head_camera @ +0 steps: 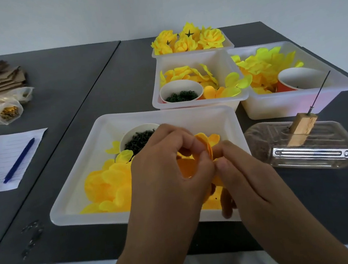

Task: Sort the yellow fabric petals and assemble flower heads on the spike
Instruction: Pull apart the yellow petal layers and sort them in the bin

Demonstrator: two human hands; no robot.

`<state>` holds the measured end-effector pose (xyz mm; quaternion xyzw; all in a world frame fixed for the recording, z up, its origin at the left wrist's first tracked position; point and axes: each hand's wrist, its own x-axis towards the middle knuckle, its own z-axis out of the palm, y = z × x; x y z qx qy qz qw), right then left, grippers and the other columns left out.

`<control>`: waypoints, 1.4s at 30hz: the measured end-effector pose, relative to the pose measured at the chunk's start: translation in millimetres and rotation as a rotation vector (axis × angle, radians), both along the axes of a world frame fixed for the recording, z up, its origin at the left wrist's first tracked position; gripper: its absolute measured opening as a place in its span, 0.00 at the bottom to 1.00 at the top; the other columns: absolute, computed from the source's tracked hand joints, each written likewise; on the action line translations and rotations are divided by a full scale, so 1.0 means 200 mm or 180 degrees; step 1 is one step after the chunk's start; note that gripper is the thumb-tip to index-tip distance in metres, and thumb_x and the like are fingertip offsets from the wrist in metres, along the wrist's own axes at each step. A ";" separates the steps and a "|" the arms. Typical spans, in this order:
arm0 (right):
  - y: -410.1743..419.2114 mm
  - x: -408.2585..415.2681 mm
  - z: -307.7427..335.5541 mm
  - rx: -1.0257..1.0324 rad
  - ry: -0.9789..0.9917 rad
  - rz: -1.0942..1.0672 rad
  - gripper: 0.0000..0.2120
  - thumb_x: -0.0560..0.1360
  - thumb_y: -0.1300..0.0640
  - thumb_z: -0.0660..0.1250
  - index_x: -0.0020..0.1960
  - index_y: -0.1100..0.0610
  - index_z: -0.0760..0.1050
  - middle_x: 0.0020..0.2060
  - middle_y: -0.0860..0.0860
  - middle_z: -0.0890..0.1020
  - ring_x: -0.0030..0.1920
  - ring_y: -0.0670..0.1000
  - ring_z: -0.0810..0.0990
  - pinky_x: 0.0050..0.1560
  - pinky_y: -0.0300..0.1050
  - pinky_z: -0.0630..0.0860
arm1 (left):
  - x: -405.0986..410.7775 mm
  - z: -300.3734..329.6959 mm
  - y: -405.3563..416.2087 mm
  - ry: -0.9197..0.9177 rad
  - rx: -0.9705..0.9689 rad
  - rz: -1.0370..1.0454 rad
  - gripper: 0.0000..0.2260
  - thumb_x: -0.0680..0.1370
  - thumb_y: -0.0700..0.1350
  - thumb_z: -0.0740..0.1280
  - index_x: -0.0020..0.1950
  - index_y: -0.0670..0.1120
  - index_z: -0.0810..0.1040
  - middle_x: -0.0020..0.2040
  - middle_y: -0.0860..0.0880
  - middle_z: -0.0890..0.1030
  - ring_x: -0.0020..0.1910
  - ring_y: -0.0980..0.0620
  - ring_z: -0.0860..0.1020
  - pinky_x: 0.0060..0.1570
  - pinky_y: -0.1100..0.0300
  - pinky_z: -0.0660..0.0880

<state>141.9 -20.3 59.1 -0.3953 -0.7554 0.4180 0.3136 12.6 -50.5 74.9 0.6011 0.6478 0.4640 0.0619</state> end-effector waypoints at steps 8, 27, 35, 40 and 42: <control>0.11 0.07 -0.05 0.0333 -0.0918 -0.0259 0.16 0.78 0.46 0.55 0.61 0.52 0.69 0.53 0.48 0.78 0.54 0.38 0.76 0.52 0.34 0.73 | 0.02 -0.03 0.00 0.0022 0.0185 -0.0034 0.03 0.71 0.46 0.68 0.39 0.52 0.75 0.42 0.60 0.77 0.46 0.60 0.75 0.44 0.70 0.73; 0.15 0.04 0.05 -0.1343 0.1017 -0.0372 0.15 0.78 0.53 0.58 0.38 0.58 0.75 0.27 0.53 0.81 0.23 0.50 0.77 0.25 0.41 0.76 | 0.02 -0.06 0.01 -0.0093 0.0680 -0.0010 0.02 0.72 0.47 0.65 0.41 0.50 0.74 0.49 0.59 0.75 0.54 0.54 0.75 0.50 0.51 0.74; 0.08 -0.02 0.02 -0.0269 0.1257 -0.0882 0.13 0.79 0.58 0.59 0.37 0.59 0.74 0.27 0.48 0.80 0.26 0.44 0.79 0.26 0.35 0.76 | 0.10 -0.09 0.02 -0.0470 0.0520 0.0174 0.03 0.74 0.49 0.61 0.41 0.55 0.68 0.43 0.56 0.71 0.45 0.55 0.72 0.40 0.68 0.68; 0.07 -0.05 0.01 -0.0095 0.1043 -0.0640 0.11 0.73 0.49 0.65 0.41 0.56 0.74 0.32 0.47 0.79 0.34 0.45 0.81 0.28 0.35 0.77 | 0.12 -0.12 0.01 -0.0859 0.0312 0.0211 0.07 0.78 0.53 0.62 0.42 0.53 0.73 0.38 0.56 0.77 0.42 0.53 0.77 0.35 0.61 0.75; 0.09 -0.04 0.01 -0.0176 0.0799 -0.0609 0.10 0.70 0.48 0.66 0.41 0.55 0.75 0.32 0.48 0.79 0.34 0.45 0.80 0.30 0.32 0.76 | 0.12 -0.12 0.00 -0.0875 0.0261 0.0246 0.05 0.77 0.51 0.62 0.42 0.53 0.73 0.38 0.56 0.77 0.42 0.55 0.77 0.32 0.64 0.75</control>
